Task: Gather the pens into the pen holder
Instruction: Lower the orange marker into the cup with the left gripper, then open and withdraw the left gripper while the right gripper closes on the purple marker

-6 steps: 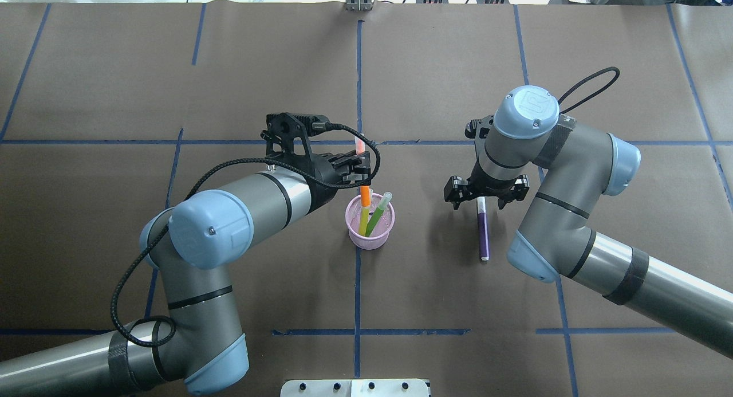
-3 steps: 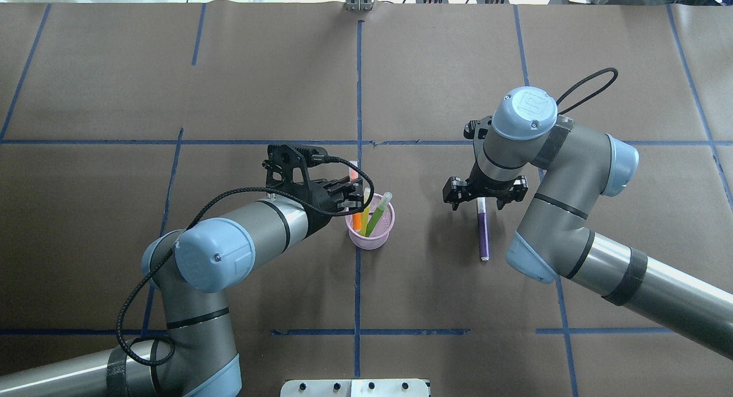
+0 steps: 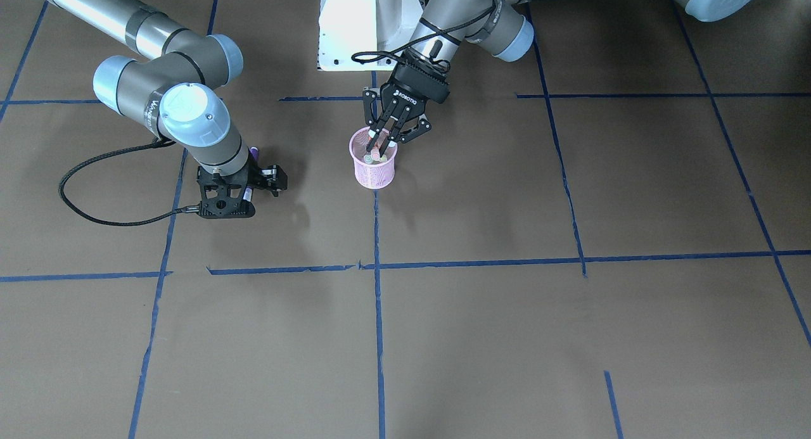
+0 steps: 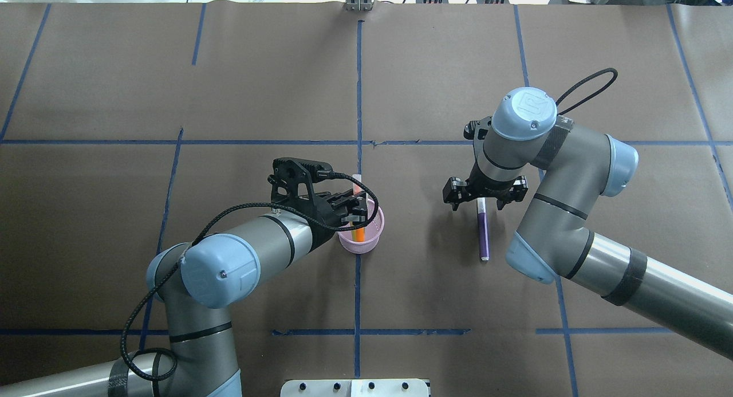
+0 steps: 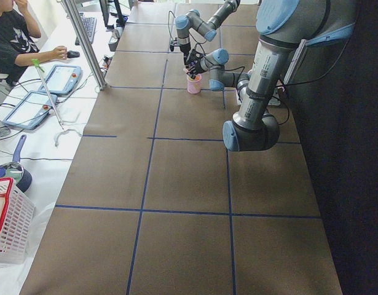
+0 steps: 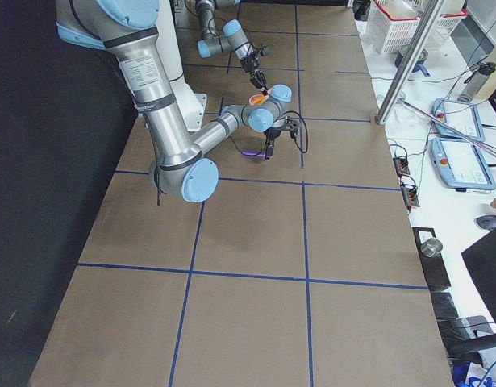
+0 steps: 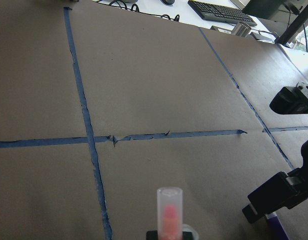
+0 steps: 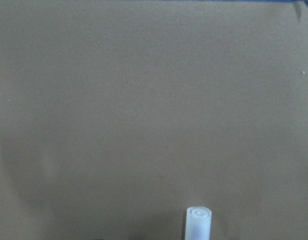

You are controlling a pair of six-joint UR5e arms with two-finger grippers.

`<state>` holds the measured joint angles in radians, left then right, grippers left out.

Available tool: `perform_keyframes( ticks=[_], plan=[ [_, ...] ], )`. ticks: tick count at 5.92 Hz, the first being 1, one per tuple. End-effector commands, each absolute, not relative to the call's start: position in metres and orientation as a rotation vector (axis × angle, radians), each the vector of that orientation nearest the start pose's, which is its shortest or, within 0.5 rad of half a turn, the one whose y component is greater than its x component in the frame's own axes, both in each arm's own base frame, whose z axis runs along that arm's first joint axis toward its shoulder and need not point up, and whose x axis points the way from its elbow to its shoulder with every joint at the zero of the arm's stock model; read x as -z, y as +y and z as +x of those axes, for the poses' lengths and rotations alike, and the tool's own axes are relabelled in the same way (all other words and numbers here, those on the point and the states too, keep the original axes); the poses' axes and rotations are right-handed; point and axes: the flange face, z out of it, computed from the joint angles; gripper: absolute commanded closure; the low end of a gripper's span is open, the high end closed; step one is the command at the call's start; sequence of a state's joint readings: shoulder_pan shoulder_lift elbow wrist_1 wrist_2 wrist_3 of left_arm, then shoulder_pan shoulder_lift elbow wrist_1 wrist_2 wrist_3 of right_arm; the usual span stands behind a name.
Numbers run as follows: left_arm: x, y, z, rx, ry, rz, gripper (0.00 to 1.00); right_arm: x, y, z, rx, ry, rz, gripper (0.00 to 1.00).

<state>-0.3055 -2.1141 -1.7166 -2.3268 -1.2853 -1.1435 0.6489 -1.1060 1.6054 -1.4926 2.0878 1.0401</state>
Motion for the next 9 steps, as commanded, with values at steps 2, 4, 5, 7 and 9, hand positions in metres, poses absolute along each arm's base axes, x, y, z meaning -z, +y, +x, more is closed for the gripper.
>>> perform_keyframes(
  ticks=[2, 4, 5, 7, 9],
  plan=[
    [-0.189, -0.341, 0.553, 0.103, 1.254, 0.736, 0.82, -0.373, -0.469, -0.48, 0.038, -0.747, -0.104, 0.0],
    [-0.186, -0.342, 0.55, 0.103, 1.254, 0.745, 0.0, -0.372, -0.469, -0.481, 0.038, -0.748, -0.104, 0.0],
    [-0.186, -0.346, 0.548, 0.107, 1.25, 0.748, 0.0, -0.372, -0.469, -0.481, 0.037, -0.748, -0.104, 0.0],
    [-0.18, -0.358, 0.534, 0.127, 1.25, 0.766, 0.0, -0.372, -0.469, -0.481, 0.037, -0.747, -0.105, 0.0],
    [-0.187, -0.383, 0.524, 0.082, 1.125, 0.772, 0.0, -0.374, -0.469, -0.481, 0.035, -0.744, -0.108, 0.02]
  ],
)
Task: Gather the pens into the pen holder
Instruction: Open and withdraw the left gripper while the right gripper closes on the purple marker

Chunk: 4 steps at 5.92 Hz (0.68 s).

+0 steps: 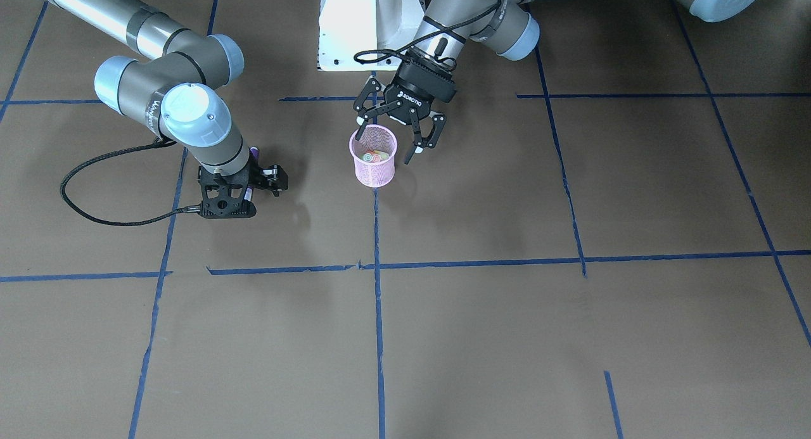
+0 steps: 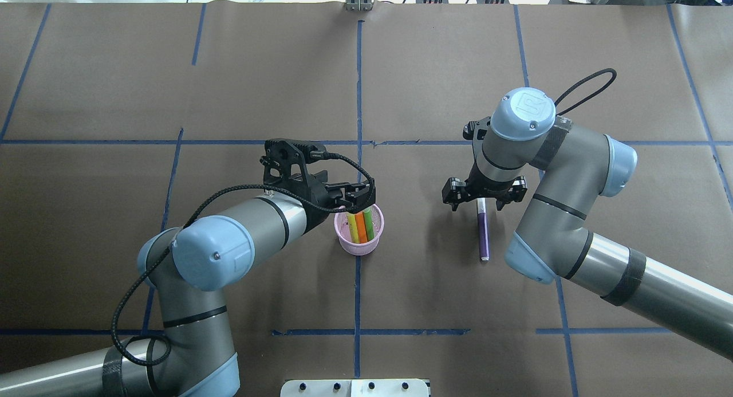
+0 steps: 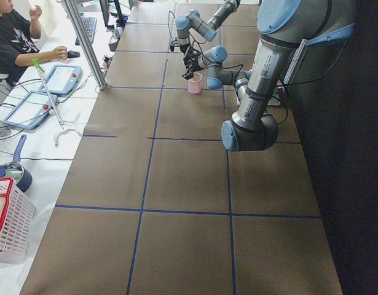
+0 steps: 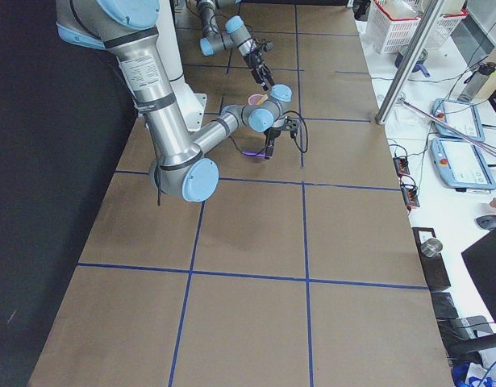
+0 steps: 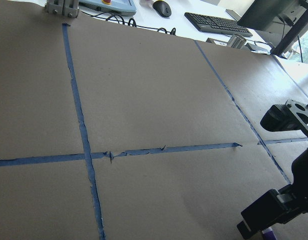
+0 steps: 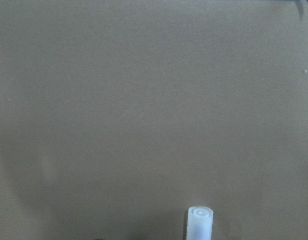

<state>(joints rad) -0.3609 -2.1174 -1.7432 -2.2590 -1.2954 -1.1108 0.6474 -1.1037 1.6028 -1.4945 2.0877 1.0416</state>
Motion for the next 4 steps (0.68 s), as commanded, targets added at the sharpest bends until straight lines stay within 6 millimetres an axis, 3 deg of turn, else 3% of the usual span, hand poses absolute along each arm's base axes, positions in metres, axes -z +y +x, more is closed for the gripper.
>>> perform_keyframes(
  ticks=[1, 2, 3, 4],
  plan=[
    [-0.194, -0.415, 0.504, 0.045, 1.098, 0.694, 0.0, -0.375, -0.469, -0.481, 0.035, -0.741, -0.109, 0.11],
    [-0.2, -0.45, 0.471, 0.023, 1.075, 0.585, 0.0, -0.376, -0.469, -0.482, 0.035, -0.741, -0.112, 0.25],
    [-0.204, -0.47, 0.448, 0.019, 1.086, 0.537, 0.0, -0.378, -0.469, -0.482, 0.036, -0.741, -0.119, 0.37],
    [-0.206, -0.478, 0.44, 0.028, 1.082, 0.537, 0.0, -0.376, -0.468, -0.482, 0.038, -0.747, -0.122, 0.52]
  ],
)
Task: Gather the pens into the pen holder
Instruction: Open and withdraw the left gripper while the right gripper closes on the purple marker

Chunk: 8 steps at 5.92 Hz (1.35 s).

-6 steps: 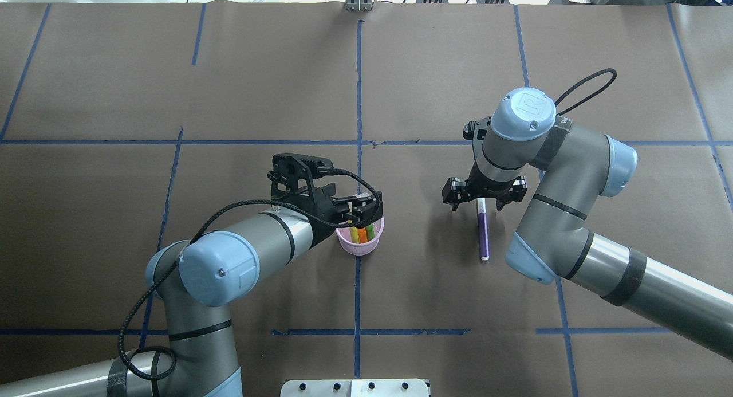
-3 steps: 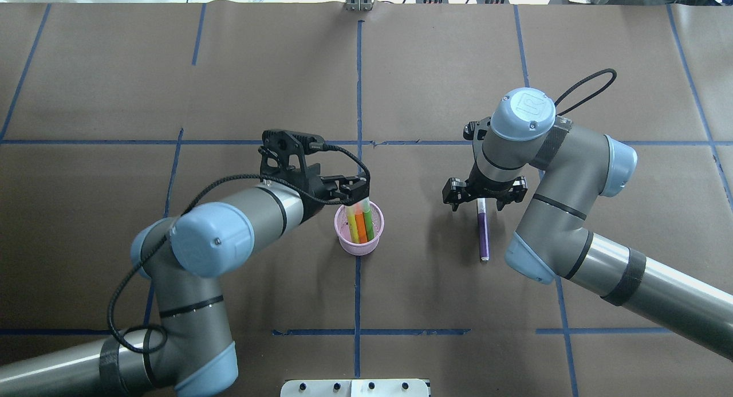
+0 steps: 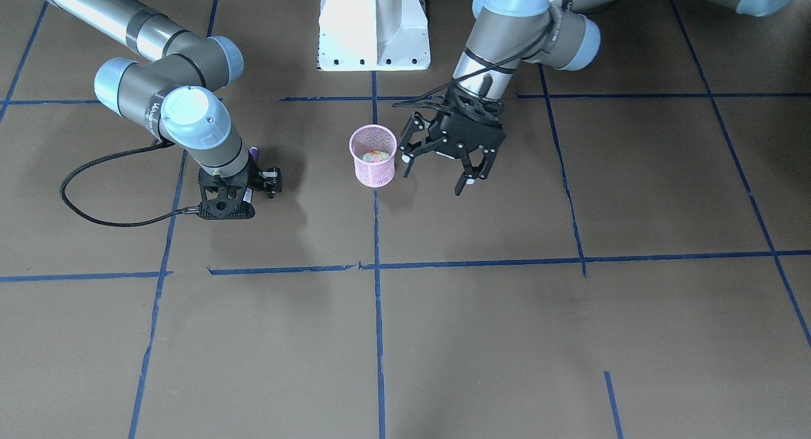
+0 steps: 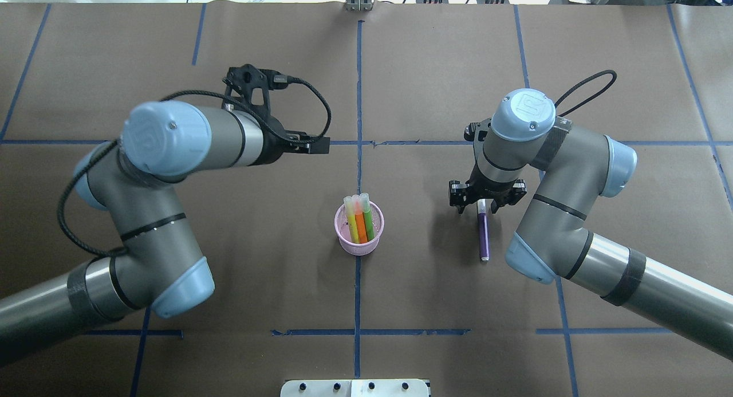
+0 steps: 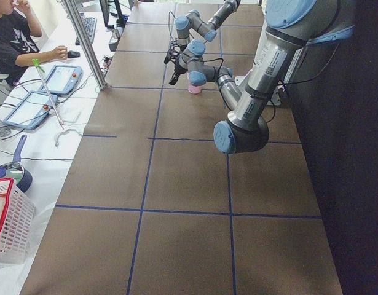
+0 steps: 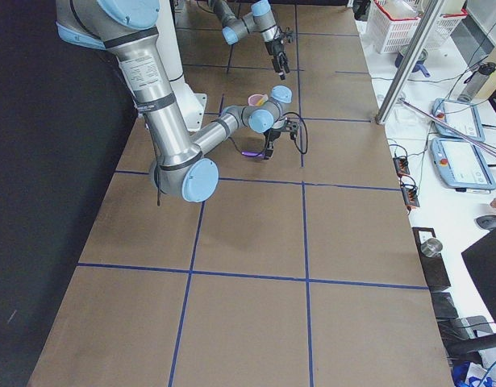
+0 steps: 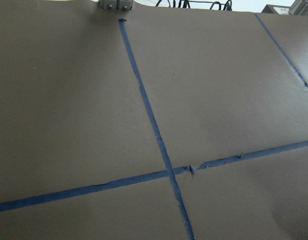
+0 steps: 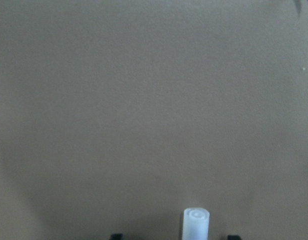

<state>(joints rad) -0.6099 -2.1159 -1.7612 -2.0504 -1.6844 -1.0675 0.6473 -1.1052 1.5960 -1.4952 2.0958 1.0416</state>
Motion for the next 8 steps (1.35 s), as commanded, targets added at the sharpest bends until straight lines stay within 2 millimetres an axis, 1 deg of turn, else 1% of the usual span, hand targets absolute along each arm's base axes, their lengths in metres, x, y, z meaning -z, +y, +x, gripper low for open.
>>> perform_keyframes(
  ticks=[1, 4, 5, 6, 7, 8],
  plan=[
    [-0.209, -0.483, 0.435, 0.038, 1.075, 0.54, 0.0, -0.375, -0.469, -0.483, 0.039, -0.747, -0.123, 0.63],
    [-0.21, -0.484, 0.434, 0.04, 1.072, 0.539, 0.0, -0.371, -0.471, -0.481, 0.038, -0.754, -0.116, 0.91],
    [-0.213, -0.493, 0.423, 0.036, 1.064, 0.541, 0.0, -0.37, -0.472, -0.48, 0.038, -0.757, -0.113, 0.99],
    [-0.222, -0.518, 0.389, -0.035, 1.012, 0.483, 0.0, -0.36, -0.478, -0.475, 0.032, -0.771, -0.098, 1.0],
    [-0.231, -0.543, 0.351, -0.078, 0.978, 0.455, 0.0, -0.343, -0.488, -0.467, 0.023, -0.795, -0.073, 1.0],
    [-0.266, -0.558, 0.32, -0.129, 0.922, 0.377, 0.0, -0.328, -0.493, -0.454, 0.013, -0.816, -0.042, 1.0]
  ],
)
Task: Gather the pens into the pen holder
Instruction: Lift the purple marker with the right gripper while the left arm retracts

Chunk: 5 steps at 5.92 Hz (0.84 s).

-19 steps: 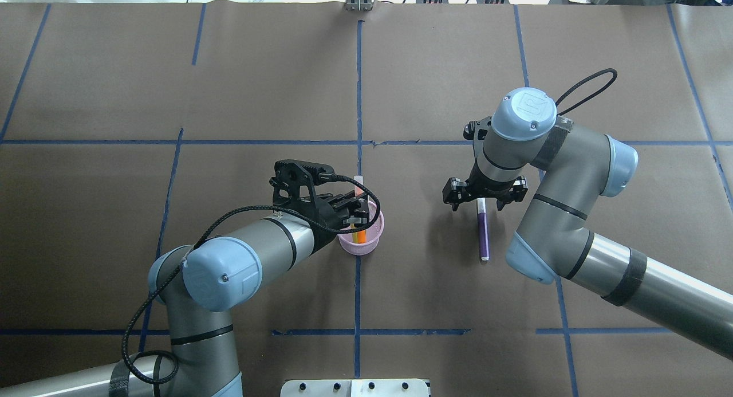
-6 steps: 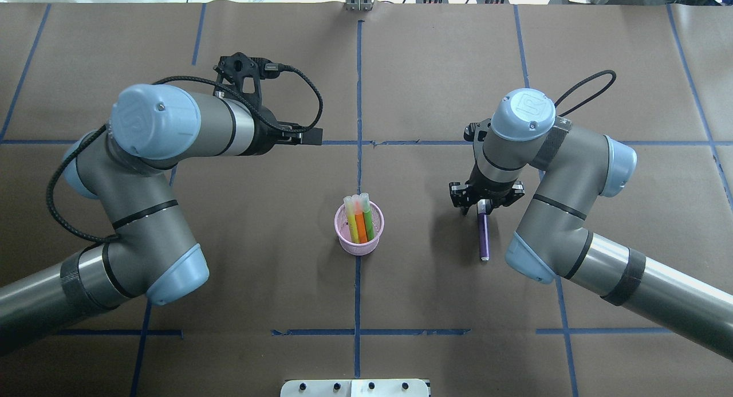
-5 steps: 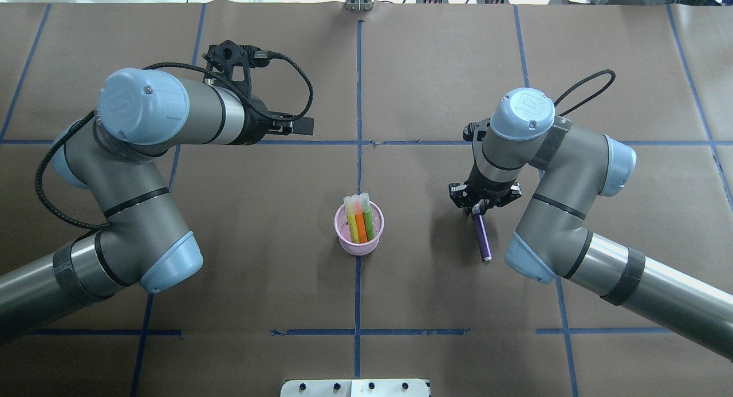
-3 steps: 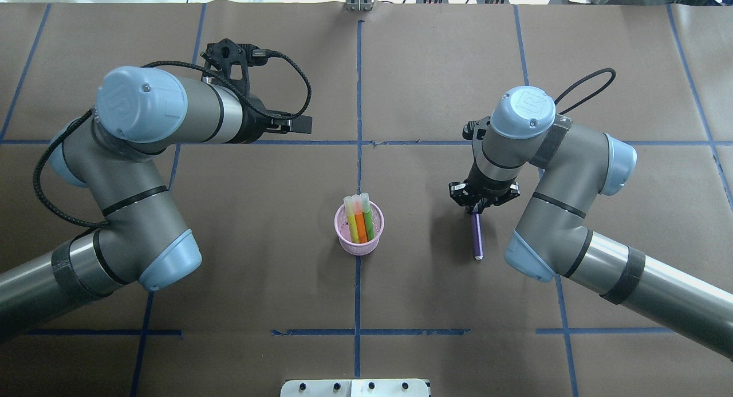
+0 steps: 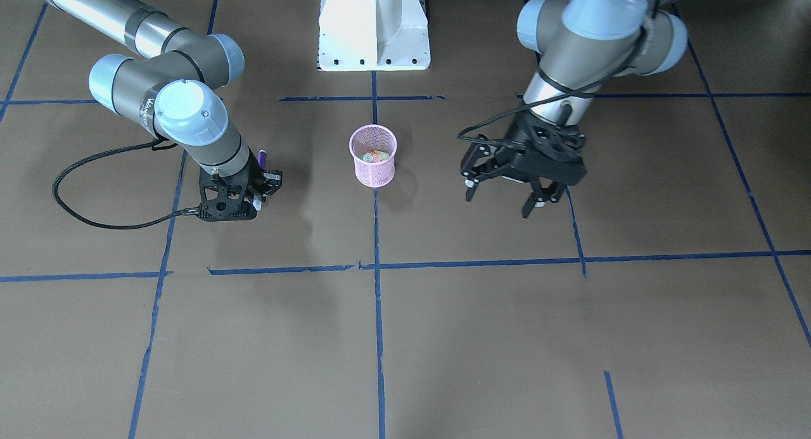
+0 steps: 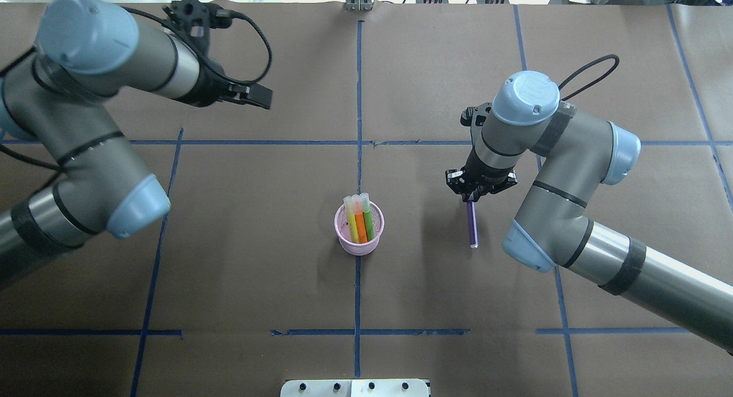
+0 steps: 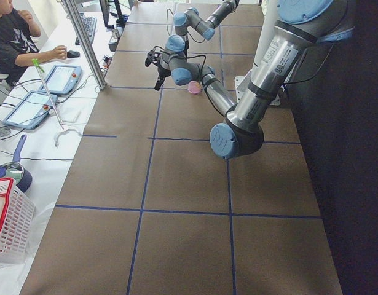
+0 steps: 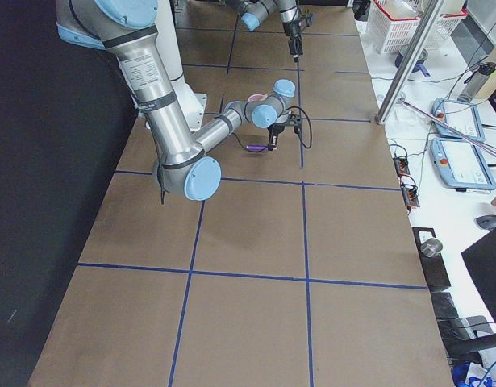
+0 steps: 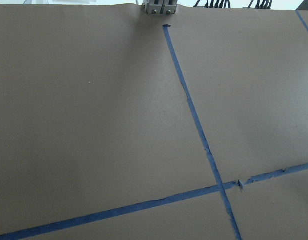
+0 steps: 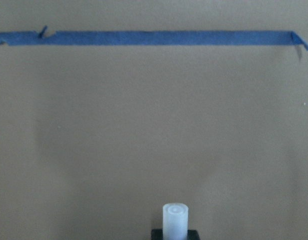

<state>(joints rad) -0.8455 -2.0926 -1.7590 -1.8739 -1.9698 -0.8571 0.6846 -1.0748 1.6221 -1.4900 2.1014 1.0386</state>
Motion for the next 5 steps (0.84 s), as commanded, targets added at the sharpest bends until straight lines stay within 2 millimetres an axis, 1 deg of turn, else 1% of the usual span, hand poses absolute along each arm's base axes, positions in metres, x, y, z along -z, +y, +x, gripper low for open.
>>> perform_keyframes(
  ticks=[1, 2, 3, 4, 5],
  plan=[
    [-0.304, -0.575, 0.283, -0.195, 0.852, 0.326, 0.0, -0.318, -0.5, -0.443, 0.002, -0.83, -0.016, 1.0],
    [-0.353, -0.594, 0.23, -0.256, 0.778, 0.266, 0.0, -0.311, -0.504, -0.435, -0.009, -0.84, 0.009, 1.0],
    [-0.416, -0.613, 0.17, -0.333, 0.736, 0.219, 0.0, -0.309, -0.509, -0.429, -0.016, -0.851, 0.029, 1.0],
    [-0.485, -0.632, 0.106, -0.358, 0.743, 0.175, 0.0, -0.308, -0.513, -0.425, -0.022, -0.855, 0.037, 1.0],
    [-0.549, -0.643, 0.051, -0.409, 0.75, 0.151, 0.0, -0.306, -0.516, -0.422, -0.026, -0.862, 0.06, 1.0]
  ],
)
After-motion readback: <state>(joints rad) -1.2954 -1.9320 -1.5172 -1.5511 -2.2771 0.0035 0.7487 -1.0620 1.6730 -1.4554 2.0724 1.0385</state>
